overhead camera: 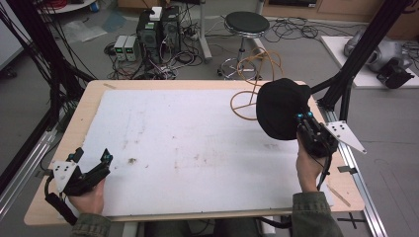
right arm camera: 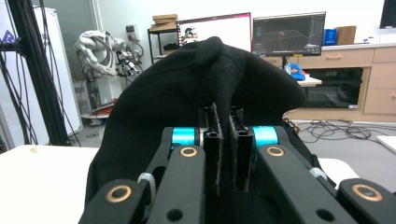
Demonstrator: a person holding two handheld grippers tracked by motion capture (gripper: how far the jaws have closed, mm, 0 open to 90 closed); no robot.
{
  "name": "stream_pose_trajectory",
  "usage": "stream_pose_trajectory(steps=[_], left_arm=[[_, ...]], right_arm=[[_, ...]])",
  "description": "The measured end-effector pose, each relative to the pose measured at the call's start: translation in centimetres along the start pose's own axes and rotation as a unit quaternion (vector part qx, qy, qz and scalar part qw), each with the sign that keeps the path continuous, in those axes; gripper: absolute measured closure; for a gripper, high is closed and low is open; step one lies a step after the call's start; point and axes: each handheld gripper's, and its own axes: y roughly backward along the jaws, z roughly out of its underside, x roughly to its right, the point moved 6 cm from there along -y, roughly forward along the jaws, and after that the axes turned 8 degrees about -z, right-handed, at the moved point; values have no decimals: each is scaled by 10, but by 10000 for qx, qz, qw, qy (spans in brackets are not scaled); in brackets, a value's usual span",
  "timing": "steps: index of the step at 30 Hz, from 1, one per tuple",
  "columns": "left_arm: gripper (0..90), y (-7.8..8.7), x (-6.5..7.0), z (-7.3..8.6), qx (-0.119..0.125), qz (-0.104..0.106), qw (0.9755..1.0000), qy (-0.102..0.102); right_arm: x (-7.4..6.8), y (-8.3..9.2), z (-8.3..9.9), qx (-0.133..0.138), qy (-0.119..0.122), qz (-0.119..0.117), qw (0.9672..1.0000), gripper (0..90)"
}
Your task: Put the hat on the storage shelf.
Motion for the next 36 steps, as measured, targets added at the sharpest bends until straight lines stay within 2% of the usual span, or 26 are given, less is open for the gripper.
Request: stream_pose_trajectory(steps=[8,14,19,22,28,32,34,36], left_arm=[[160,1,1,0,13,15,10000,-8],[160,-1,4,1,-14,46,10000,-27],[160,-1,7,1,-16,98,9999,-62],[160,-1,7,1,-10,103,9999,-43],[160,-1,10,2,-20,144,9999,-40],[160,-1,12,1,-2,144,9999,-22],[160,-1,13,1,2,180,9998,-82],[160,-2,15,2,-6,213,9997,-153]], right_arm=[[-2,-5,-3,82,-85,-41,9999,872],[-9,-11,-11,286,-73,-122,9995,872],[-13,-22,-23,350,51,-199,9992,872],[-14,-26,-27,352,51,-193,9992,872],[-14,-39,-43,524,64,-153,9985,872],[-13,-49,-48,507,71,-113,9986,872],[-11,-60,-53,514,30,-92,9986,872],[-10,-64,-54,520,10,-74,9986,872]])
